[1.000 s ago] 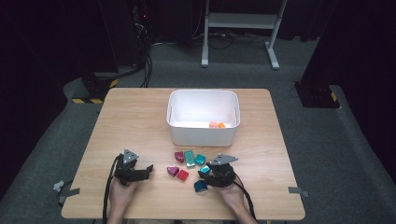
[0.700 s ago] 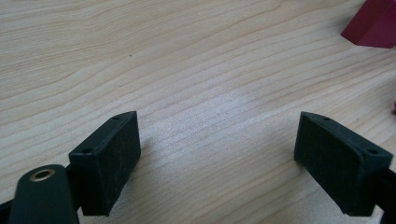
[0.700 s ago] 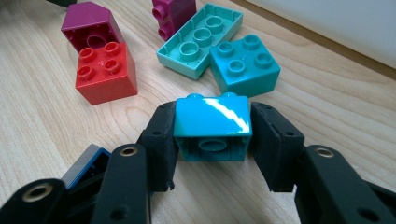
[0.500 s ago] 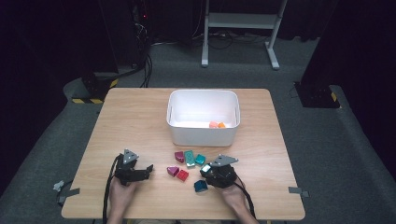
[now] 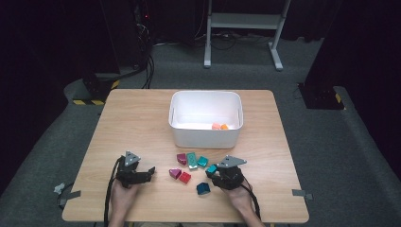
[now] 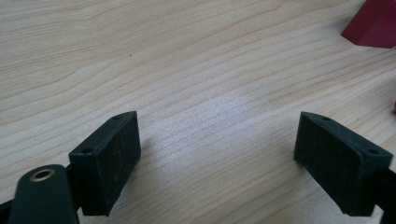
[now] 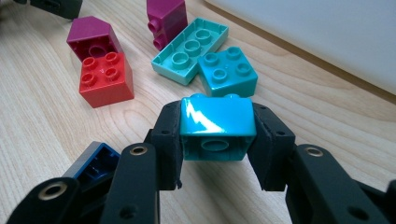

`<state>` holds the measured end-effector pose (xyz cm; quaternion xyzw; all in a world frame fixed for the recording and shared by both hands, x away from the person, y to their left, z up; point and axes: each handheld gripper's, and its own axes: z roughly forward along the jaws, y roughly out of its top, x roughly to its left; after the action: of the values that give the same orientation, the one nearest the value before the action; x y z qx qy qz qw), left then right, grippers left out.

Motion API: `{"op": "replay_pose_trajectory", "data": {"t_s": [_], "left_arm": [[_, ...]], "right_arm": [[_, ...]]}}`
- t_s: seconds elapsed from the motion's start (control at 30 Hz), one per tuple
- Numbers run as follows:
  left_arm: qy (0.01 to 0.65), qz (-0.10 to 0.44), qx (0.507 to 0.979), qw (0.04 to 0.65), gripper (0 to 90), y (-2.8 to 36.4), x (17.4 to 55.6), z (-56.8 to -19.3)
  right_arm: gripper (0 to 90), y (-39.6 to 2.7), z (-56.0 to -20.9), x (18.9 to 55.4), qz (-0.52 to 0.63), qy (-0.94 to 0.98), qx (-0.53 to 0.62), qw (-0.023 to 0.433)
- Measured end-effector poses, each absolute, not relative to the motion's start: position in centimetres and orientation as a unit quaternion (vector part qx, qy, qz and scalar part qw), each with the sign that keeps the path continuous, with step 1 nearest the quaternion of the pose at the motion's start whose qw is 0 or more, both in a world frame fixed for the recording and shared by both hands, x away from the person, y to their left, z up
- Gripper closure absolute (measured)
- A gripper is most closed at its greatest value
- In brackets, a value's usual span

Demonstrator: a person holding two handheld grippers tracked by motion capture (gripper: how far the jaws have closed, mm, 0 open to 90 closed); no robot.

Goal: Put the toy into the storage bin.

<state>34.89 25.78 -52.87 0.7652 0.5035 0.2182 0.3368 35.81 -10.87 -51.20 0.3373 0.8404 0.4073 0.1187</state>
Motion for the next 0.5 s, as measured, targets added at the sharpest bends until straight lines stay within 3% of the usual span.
{"op": "replay_pose_trajectory", "data": {"t_s": [0.5], "left_arm": [[0.503, 0.218, 0.765, 0.336, 14.8, 25.77, 34.88, -52.87]], "right_arm": [[58.8, -11.17, -50.79, 36.04, 0.417, 0.838, 0.335, 0.109]]}}
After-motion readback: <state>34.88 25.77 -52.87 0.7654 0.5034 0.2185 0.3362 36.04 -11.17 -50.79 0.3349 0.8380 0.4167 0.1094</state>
